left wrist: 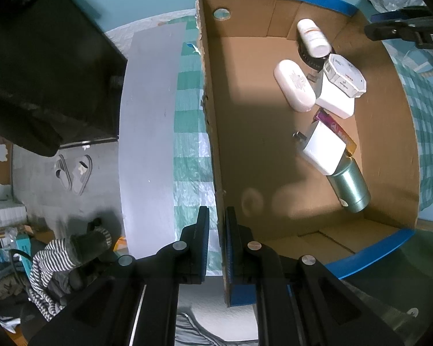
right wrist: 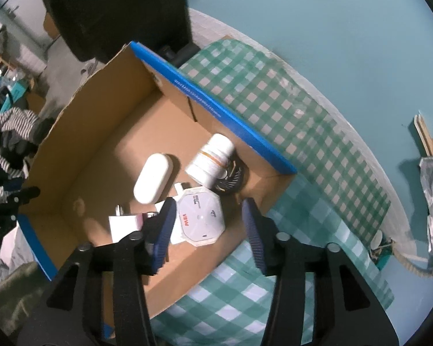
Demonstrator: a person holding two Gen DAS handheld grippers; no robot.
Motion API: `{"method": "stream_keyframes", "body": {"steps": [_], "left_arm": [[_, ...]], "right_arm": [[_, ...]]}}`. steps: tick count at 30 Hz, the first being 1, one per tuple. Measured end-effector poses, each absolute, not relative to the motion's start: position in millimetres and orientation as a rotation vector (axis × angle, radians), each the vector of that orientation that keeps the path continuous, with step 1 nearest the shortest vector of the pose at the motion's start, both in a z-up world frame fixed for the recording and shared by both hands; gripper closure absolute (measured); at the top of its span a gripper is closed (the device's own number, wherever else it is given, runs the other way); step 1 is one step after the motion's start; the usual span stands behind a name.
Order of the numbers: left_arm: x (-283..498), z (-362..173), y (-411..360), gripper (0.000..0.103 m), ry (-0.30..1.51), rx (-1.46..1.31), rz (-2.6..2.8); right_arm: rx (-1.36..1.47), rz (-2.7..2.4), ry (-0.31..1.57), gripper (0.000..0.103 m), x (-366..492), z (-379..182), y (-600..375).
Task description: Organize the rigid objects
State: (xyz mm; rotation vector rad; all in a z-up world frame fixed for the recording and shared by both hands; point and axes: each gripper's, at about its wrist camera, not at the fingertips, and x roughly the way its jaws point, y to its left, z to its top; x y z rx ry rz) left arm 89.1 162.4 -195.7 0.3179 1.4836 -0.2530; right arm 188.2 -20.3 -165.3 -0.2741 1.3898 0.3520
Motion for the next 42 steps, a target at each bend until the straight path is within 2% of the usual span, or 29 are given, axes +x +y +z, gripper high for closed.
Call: {"method": "stream_keyframes", "body": {"steps": [4,9,12,14,16,20,22,32,42], "left_arm": [[93,-191,163,0.092,1.468,0.308,-0.239],[97,-183,162,0.088,1.439,0.295,-0.208],[101,-174,161,0.08,1.408,0.28,-0.186],[103,-164,159,0.068,1.375,0.273,-0.161],[103,-153,157,0.062,1.342,0.266,-0.162],[104,-126,148,0.036,1.268,0.253,-0.165],[104,-112,141,0.028,1.231,0.254,-0.165],[92,-40,81,0.009,1.039,0.297,-0.223],[74,-7,49,0.008,0.969,0.283,-0.257]], "right_arm": [[-0.238,0.323,1.374,0.039,184,-154,-29],[-0.167,0.287,1.341,0.037,179,-135,-45],[-0.133,0.262,1.316,0.036,173,-121,-56],[-0.108,0.237,1.291,0.035,168,-110,-63],[-0.092,0.217,1.275,0.034,164,-101,-69],[-0.062,0.17,1.231,0.033,152,-79,-82],[-0.037,0.147,1.205,0.032,145,-69,-88],[0.084,0.027,1.057,0.032,113,-27,-129],[0.11,-0.049,0.986,0.032,76,-7,-155]]}}
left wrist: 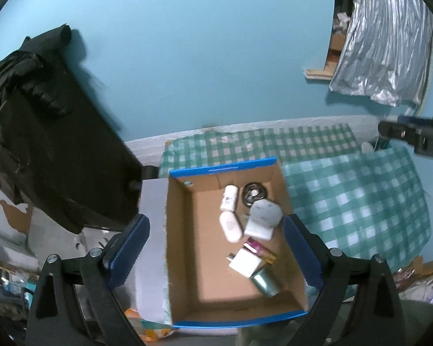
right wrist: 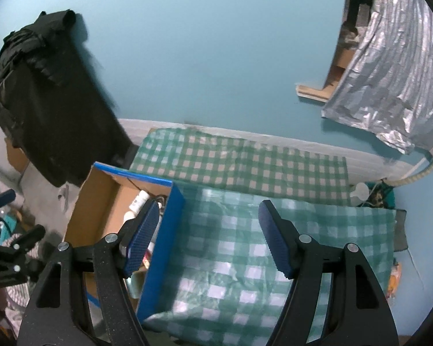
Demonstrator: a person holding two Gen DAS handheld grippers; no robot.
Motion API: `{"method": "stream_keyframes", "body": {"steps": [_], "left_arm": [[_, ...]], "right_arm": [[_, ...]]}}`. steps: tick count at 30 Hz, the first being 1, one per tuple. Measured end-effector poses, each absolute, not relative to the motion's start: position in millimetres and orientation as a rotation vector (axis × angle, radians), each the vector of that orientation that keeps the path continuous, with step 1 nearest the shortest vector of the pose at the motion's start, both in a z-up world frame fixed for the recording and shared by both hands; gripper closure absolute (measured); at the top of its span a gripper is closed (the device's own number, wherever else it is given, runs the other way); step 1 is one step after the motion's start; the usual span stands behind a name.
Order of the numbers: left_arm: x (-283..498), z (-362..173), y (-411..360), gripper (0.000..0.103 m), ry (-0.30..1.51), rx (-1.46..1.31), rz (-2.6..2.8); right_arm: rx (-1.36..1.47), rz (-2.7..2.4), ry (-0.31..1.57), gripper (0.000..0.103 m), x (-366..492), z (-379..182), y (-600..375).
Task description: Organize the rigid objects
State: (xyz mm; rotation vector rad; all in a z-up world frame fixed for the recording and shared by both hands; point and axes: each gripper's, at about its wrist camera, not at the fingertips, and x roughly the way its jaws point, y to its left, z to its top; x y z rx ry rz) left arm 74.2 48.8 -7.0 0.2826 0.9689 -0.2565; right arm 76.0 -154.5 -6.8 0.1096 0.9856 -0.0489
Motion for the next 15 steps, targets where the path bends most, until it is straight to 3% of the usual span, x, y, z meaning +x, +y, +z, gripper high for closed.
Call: {"method": "stream_keyframes", "body": {"steps": [2,15], "left_arm": [[72,-5,45,0.001,0.964,0.263,-0.257],[65,-3,29,0.001,0.957,0.241,-0.207]], "right_arm": [[0.1,-0.063,0.979,0.032,70,-4,-159],[0.088,-0.083,0.968,0.032,52,0,-176]]}}
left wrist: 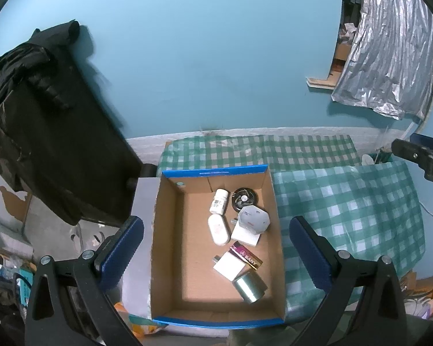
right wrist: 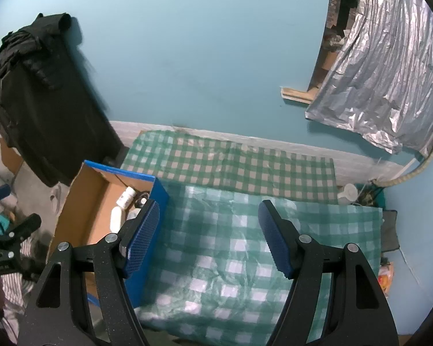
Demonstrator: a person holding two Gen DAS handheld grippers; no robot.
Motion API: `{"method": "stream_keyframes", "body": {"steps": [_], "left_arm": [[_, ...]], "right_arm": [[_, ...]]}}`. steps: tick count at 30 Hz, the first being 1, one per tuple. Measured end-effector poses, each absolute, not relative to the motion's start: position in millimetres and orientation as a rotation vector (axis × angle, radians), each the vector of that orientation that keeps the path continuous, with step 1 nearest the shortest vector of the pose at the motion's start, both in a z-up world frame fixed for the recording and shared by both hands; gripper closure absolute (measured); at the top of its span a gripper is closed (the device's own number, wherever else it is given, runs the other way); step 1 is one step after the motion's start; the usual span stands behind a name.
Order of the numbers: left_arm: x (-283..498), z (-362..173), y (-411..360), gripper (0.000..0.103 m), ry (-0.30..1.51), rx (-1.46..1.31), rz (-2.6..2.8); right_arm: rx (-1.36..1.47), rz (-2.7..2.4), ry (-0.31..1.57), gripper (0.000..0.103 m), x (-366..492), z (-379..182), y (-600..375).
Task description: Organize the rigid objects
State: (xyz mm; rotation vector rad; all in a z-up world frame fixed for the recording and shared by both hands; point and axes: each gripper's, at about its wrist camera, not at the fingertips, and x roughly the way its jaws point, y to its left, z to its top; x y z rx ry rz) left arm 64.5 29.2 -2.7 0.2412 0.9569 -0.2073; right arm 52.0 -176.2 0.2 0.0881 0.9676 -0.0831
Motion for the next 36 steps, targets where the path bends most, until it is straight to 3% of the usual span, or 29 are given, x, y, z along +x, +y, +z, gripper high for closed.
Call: {"method": "stream_keyframes", "body": {"steps": [36], "left_arm": [[56,10,17,0.001,0.93,0.286,-0.21]], "right_arm": [[0.093,-0.053,0.972,0.032,57,3,-176]]}}
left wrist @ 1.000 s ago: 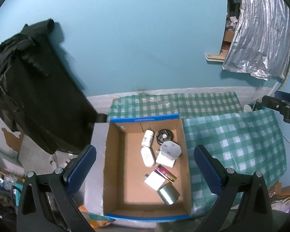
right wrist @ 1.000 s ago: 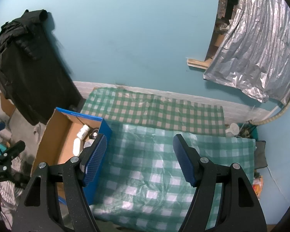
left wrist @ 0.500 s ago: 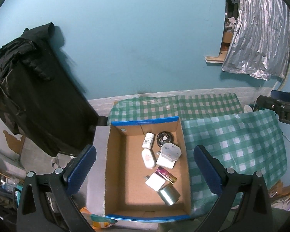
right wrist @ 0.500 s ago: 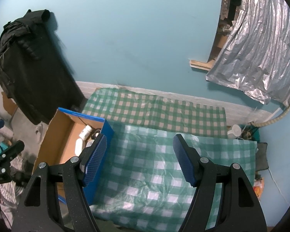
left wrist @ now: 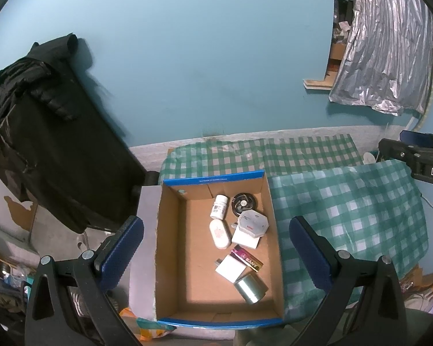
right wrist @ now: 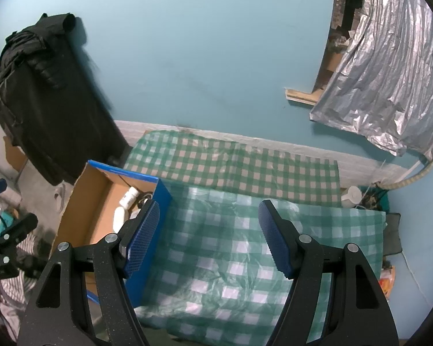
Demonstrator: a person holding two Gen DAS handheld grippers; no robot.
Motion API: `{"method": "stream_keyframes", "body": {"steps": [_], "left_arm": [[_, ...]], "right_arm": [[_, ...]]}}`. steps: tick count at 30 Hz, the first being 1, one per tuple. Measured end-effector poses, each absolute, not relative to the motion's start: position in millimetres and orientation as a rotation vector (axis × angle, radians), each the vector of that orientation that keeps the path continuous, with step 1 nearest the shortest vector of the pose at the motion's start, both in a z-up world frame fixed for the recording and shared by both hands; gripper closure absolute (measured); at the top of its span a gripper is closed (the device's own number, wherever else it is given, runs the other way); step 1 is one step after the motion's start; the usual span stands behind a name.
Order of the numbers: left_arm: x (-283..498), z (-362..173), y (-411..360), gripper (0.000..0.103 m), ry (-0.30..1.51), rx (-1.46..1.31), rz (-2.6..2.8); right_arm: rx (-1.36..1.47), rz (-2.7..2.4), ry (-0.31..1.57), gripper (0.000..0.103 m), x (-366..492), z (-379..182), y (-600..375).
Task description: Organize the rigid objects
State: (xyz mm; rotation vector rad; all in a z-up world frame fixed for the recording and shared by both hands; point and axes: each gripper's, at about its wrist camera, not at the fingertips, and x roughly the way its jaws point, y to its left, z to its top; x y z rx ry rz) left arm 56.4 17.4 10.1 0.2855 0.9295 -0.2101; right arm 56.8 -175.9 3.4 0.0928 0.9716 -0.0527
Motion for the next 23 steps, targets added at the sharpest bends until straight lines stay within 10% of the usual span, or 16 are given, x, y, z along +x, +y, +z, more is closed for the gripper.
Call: {"method": "stream_keyframes", "body": {"steps": [23], "left_arm": [[62.6,12.8,24.1,0.001,0.926,0.257,-0.176]], "right_arm": [[0.094,-0.037,0.984,0.032,62.2,-3.9,-174.7]]}}
